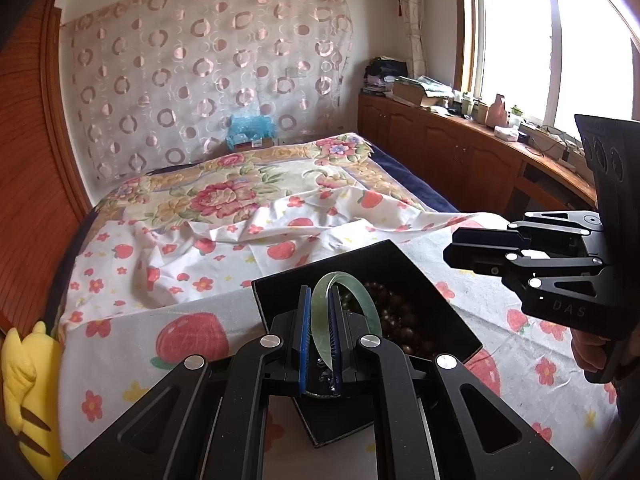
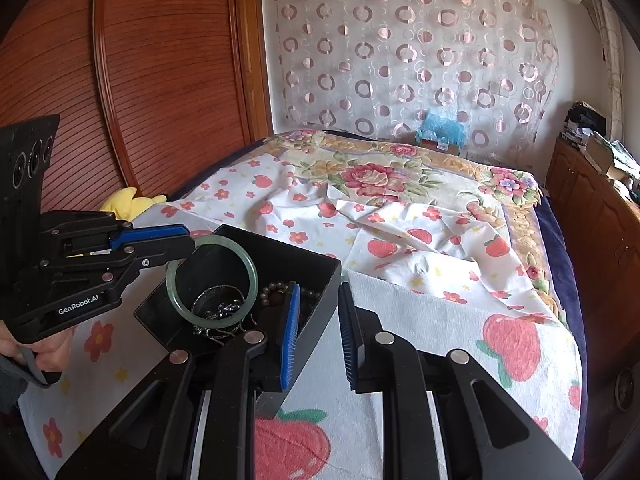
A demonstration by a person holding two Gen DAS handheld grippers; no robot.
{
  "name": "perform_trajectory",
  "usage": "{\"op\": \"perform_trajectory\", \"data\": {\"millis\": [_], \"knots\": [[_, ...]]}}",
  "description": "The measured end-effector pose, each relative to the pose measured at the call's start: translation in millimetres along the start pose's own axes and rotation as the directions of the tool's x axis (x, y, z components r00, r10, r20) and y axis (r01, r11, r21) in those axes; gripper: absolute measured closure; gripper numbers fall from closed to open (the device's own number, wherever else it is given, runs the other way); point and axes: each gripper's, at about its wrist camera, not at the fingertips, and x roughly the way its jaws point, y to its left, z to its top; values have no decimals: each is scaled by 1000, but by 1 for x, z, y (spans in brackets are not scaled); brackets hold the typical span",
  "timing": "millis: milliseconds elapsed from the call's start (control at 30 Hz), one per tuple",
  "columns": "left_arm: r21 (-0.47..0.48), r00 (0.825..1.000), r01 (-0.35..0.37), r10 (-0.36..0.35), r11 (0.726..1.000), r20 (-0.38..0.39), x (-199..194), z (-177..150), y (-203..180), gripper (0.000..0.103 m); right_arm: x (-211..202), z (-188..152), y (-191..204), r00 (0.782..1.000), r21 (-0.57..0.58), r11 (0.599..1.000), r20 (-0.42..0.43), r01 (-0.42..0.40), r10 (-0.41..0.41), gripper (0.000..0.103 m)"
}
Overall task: Organize jewelry
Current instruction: 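Lower both items into the box, open both tools and withdraw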
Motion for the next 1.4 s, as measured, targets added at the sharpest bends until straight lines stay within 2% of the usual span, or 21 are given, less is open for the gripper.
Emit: {"op": "perform_trajectory", "data": {"millis": [167,300,367,500,867,1233,1333,1400], "knots": [[2,1000,6,-6,1000,8,-3,2,-1,96,0,-2,1,1000,-2,1000,1,-5,5,81],[3,999,31,-30,1000,-40,3,0,-3,95,-1,-5,6,1000,-7,1000,-4,-8,8,81],[18,999,19,-19,1000,-43,0,-2,-7,95,-3,-6,8,1000,-12,1000,-5,-8,8,81],[25,999,19,-18,1000,-36,-10,-5,-10,86,-9,-9,12,1000,-16,1000,-1,-9,9,81],[4,1000,-7,7,1000,-22,-34,-18,-9,85,-39,-23,35,999,-34,999,22,-25,25,81],[-4,999,-34,33,999,-20,-65,-43,-16,84,-58,-50,63,999,-43,998,0,-35,35,81],[-10,999,-40,40,999,-18,-74,-51,-15,72,-64,-57,69,999,-49,998,-3,-34,34,81],[-16,999,-42,42,999,-18,-82,-59,-16,71,-68,-63,73,999,-48,998,-4,-34,34,81]]}}
